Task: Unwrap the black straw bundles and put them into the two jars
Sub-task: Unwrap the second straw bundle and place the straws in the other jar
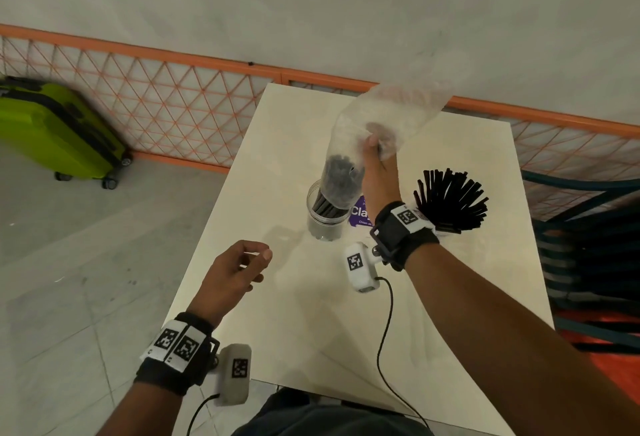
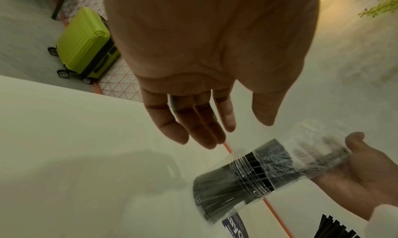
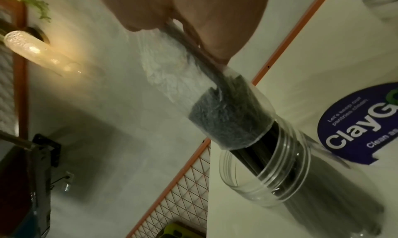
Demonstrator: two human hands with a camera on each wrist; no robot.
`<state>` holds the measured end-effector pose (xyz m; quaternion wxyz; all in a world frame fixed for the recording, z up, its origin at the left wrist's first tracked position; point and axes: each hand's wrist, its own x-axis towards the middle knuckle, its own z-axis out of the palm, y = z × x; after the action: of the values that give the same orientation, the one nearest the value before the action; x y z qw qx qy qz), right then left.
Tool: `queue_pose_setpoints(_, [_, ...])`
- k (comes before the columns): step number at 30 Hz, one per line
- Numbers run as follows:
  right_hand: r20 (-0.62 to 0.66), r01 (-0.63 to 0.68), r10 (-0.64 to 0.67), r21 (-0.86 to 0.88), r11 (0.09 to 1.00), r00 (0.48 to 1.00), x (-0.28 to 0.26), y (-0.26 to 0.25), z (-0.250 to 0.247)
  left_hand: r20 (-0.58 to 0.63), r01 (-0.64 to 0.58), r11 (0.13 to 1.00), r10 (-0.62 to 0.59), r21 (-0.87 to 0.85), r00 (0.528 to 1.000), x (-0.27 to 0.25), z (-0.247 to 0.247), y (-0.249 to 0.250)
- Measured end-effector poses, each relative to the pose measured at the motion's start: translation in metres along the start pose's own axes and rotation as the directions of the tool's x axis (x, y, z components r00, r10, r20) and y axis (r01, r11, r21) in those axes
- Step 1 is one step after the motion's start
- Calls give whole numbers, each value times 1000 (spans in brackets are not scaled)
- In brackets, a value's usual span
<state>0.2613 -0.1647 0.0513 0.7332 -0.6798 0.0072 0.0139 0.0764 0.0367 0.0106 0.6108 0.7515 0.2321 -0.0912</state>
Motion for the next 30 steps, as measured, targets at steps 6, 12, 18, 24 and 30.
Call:
queue_pose_setpoints(6, [51,101,-99,-24,995,994,-4,-25,-12,0,-13,999,13,-29,1000,-1,-2,-5])
queue_pose_setpoints(12, [-36,243,-242,1,970,970,-16,-72,-28,18,-49,998,49,-27,999,-1,5,0])
queue_pose_setpoints(18, [-214,253,-242,23,967,946,-76,-93,-84,33,-145,988,144,52,989,-3,20,8])
queue_pose_setpoints(24, [-449,-25,-1,-53,998,894,-116,-37,-162,111,-204,965,187,164,976,3,43,12])
queue_pose_setpoints(30, [-581,-529,209,-459,714,786,-157,52,-202,122,-184,953,159,242,980,12,55,7])
